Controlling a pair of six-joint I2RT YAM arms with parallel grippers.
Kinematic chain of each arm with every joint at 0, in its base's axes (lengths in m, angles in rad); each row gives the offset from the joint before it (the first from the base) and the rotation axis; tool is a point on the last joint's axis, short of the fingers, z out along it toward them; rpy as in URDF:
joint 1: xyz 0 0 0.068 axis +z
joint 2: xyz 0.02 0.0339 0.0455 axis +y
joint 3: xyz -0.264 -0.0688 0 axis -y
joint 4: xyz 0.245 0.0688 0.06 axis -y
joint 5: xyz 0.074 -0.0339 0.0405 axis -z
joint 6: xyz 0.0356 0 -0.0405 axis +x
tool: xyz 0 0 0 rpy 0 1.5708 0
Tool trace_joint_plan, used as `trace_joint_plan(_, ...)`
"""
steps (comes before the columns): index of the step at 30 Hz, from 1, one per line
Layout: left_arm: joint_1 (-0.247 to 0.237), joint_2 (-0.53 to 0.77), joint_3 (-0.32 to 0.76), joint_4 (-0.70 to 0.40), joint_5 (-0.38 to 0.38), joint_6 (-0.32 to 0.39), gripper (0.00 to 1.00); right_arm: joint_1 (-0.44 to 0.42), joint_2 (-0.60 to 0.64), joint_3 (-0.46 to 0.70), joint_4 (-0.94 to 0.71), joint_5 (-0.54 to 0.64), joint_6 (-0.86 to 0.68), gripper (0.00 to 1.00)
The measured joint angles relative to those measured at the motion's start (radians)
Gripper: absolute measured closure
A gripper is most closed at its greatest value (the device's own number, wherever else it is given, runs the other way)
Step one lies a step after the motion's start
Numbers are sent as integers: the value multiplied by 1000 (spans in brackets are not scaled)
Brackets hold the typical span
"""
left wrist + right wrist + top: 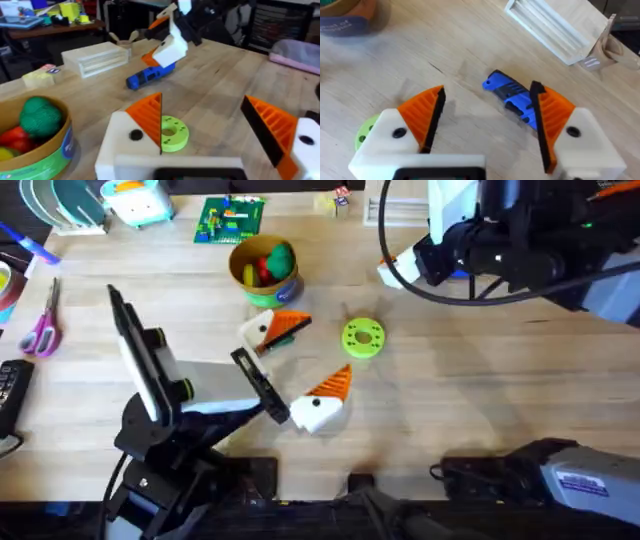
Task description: Pick up the gripper from the table and insert it into the empty holder that is missing its gripper. Then pick up a screw, insert it into the mounting hole, and use the screwdriver to tighten it. Finally, clean up the table by picking up the vegetable and placing it into the bucket.
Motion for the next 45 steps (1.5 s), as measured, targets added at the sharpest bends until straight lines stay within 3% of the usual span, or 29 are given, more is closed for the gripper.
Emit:
trace_joint_plan(4,0,0,62,-112,-132,-21,8,0,-8,0,-8,-20,54,10)
trace_joint_plan(11,0,57,364,-432,-381,-28,9,0,-8,0,-12,-33,134,10)
trace_joint_plan(20,0,453,654,-725,-530,138,9,0,-8,0,-11,-75,163,10)
trace_joint_plan(26,0,711,717,-727,-562,226,8,0,-8,0,-11,-83,165,10)
trace_joint_plan(33,4,900,717,-737,-622,249,9,0,-8,0,-11,-86,165,10)
trace_joint_plan(42,113,1145,717,-686,-604,224,9,0,-8,0,-35,-86,165,10)
trace_joint_plan(45,127,1223,717,-662,-595,227,9,0,-12,0,-51,-86,165,9)
